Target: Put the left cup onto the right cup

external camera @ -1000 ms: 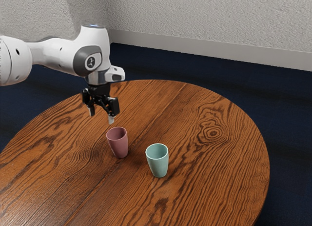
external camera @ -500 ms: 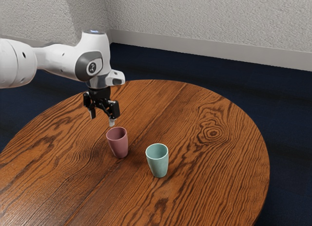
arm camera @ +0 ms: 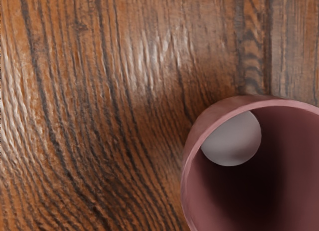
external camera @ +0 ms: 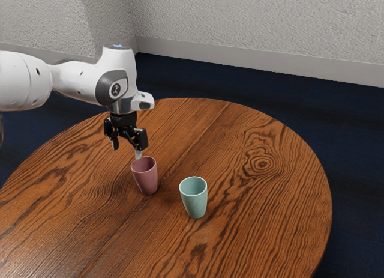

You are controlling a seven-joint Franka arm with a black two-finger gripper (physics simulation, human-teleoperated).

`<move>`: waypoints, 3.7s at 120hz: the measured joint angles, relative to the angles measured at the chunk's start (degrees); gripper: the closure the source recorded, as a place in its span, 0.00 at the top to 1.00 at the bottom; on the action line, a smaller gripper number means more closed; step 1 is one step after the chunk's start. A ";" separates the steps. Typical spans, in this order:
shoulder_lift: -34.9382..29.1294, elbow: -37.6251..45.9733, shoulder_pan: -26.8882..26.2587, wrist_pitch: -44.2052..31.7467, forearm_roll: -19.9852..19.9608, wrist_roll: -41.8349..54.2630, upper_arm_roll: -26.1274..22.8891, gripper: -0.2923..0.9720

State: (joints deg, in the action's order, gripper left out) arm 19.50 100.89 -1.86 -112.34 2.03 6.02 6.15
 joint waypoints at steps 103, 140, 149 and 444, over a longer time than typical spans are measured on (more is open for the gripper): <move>3.05 -0.85 -0.17 -1.48 -0.75 -0.77 -0.06 0.77; 3.74 -0.85 -0.11 -1.54 -1.66 -1.99 -0.04 0.75; 3.92 -0.85 -0.09 -1.55 -1.70 -2.21 -0.02 0.74; 5.08 -0.85 -0.84 -2.53 -1.59 -3.89 0.00 0.27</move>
State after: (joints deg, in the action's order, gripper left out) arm 24.58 100.04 -2.70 -114.87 0.44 2.14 6.15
